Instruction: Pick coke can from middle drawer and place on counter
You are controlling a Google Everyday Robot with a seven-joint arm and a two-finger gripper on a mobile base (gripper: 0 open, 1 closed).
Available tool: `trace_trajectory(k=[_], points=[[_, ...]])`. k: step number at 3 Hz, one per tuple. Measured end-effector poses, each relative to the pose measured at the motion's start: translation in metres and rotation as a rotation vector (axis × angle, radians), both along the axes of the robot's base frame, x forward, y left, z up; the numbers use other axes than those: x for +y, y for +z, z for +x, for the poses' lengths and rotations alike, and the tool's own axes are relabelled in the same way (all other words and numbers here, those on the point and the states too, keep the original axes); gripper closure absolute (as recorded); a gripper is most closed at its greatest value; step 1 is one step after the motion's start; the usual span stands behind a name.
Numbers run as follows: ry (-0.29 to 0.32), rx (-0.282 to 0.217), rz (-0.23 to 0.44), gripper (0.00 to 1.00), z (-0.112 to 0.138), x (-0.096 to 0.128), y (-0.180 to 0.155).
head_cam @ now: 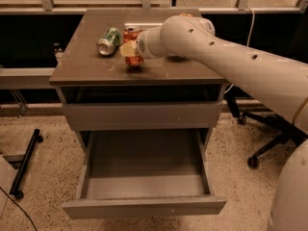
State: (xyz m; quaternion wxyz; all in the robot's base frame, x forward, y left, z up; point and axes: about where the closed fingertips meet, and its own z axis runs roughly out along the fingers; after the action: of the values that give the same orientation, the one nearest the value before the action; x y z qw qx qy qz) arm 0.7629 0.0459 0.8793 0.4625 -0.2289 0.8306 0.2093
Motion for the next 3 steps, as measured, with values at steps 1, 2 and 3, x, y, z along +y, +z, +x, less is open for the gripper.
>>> trace_trajectory(k=[1,2,3], points=[[-0.067,-0.038,-0.043,0.59,0.013,0.0036,-0.0107],[-0.108,-0.021,-0.029,0.35,0.0181,-0.001,-0.0149],[-0.105,-0.021,-0.03,0.12,0.018,0.0012,-0.0155]])
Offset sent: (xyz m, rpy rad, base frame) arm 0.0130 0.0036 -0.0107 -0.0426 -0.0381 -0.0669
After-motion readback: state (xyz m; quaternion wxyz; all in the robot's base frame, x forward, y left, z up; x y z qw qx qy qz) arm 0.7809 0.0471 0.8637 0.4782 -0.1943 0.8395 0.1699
